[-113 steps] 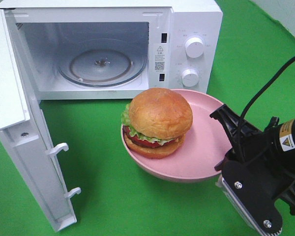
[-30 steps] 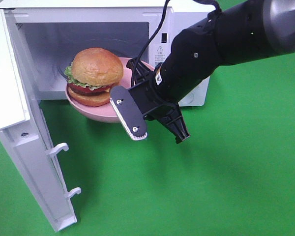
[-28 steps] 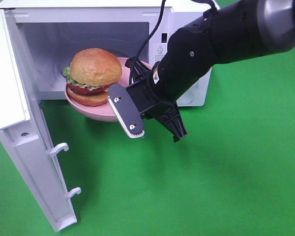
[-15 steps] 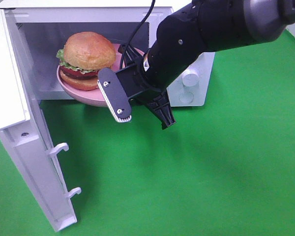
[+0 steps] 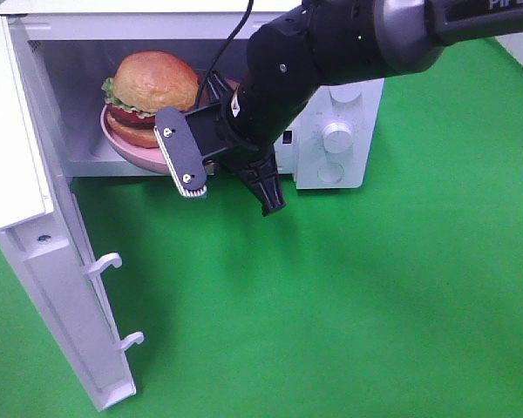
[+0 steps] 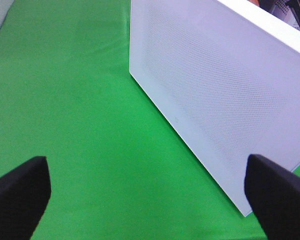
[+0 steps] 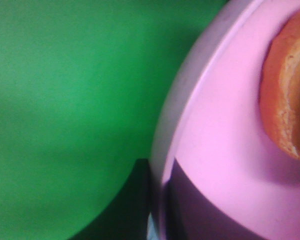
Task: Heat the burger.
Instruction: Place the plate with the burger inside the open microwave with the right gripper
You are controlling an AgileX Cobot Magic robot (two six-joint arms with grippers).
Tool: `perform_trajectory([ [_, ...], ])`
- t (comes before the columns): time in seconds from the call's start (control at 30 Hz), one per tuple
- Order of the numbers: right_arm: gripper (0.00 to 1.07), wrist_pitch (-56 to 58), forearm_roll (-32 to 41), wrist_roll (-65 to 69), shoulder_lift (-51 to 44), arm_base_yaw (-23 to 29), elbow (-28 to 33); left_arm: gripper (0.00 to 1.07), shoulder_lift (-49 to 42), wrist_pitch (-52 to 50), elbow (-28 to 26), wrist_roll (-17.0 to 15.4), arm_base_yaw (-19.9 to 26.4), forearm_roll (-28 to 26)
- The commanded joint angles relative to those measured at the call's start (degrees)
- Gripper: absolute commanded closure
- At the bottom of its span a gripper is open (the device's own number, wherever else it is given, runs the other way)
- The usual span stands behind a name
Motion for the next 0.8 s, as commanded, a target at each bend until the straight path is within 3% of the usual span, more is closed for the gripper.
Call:
perform_trajectory([
  [0.03, 1.07, -0.86, -0.69, 1.89, 0.52, -0.4, -2.64, 0.09, -0.86, -0.46, 0.23, 0.06, -0.34, -0.11],
  [0.8, 1.07, 1.55, -0.92, 5.5, 10.89, -0.4, -17.25, 0.09, -0.86, -0.46, 0.23, 0.11, -0.34, -0.11],
])
